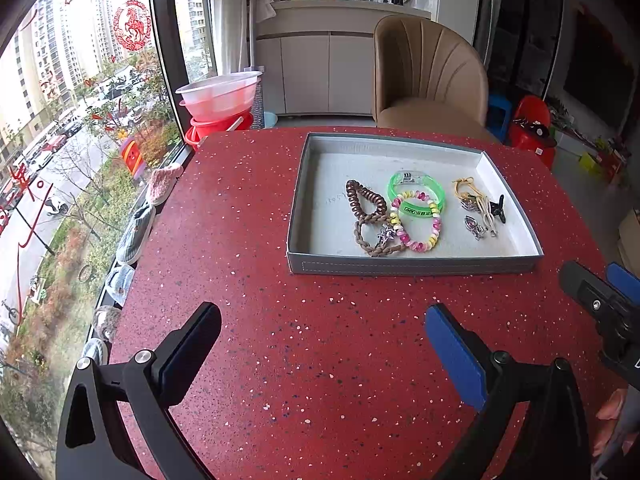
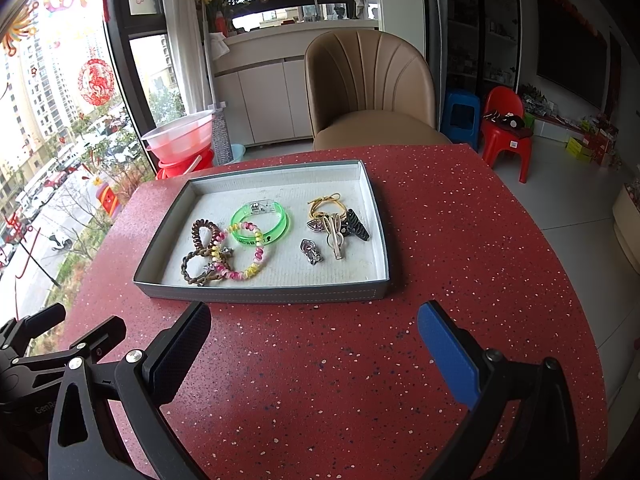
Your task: Organize jewelry
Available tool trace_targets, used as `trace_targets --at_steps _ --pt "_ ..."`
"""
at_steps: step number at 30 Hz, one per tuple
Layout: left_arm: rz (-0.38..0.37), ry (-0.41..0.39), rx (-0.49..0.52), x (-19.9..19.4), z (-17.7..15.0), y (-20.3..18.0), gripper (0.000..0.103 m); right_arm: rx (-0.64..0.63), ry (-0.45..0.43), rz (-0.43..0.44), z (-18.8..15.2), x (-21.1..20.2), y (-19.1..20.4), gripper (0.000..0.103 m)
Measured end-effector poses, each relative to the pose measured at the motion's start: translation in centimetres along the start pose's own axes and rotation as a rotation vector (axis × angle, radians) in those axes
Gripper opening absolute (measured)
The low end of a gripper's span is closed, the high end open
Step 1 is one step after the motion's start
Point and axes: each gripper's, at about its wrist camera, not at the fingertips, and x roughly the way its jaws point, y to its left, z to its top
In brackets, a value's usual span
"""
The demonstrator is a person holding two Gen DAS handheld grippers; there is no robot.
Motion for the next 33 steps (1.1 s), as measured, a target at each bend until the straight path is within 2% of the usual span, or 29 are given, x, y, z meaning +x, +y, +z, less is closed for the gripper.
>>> trace_targets --at_steps 33 --pt "0.010 0.010 0.014 -0.20 0.08 0.07 0.103 -0.005 0.010 0.008 -0.50 -0.10 -0.12 0.103"
